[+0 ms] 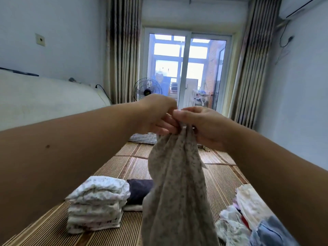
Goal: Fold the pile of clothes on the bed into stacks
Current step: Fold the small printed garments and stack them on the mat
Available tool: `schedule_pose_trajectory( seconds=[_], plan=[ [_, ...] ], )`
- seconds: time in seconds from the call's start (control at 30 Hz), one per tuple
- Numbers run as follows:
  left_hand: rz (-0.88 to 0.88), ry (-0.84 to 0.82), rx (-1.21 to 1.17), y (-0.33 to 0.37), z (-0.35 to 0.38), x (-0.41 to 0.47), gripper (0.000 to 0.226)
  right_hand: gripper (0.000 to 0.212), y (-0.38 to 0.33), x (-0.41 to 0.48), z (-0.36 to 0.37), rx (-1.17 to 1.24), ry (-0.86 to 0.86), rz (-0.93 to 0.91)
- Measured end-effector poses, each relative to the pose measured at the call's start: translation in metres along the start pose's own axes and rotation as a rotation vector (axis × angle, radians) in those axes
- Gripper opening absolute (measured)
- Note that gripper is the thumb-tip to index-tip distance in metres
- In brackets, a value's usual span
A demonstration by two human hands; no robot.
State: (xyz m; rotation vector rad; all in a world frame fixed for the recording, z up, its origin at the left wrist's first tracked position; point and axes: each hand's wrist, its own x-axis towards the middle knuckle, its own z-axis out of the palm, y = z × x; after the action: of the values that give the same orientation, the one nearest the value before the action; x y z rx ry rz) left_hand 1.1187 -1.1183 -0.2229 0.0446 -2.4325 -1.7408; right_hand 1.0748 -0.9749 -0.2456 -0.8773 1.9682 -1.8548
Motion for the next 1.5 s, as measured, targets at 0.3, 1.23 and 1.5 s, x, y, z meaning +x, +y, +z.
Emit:
schedule_pose_trajectory(
  seconds=[0.3,1.23,1.5],
  plan=[
    [0.212,-0.148,0.521,-0.002,-0.033,-0.007,0.087,0.03,-0.015,-0.003,-0.023,0.074,-0.11,-0.118],
    [0.485,0.274,0.665,-0.133,0.06,0.038,0.033,0.019,0.11,-0.028,-0.07,-0.708,0.383,-0.126],
    [0.199,-0.15,0.806,-0.298,0.111,-0.074,0.021,0.021,0.261,-0.147,-0.009,-0.771,0.073,0.382]
  ],
)
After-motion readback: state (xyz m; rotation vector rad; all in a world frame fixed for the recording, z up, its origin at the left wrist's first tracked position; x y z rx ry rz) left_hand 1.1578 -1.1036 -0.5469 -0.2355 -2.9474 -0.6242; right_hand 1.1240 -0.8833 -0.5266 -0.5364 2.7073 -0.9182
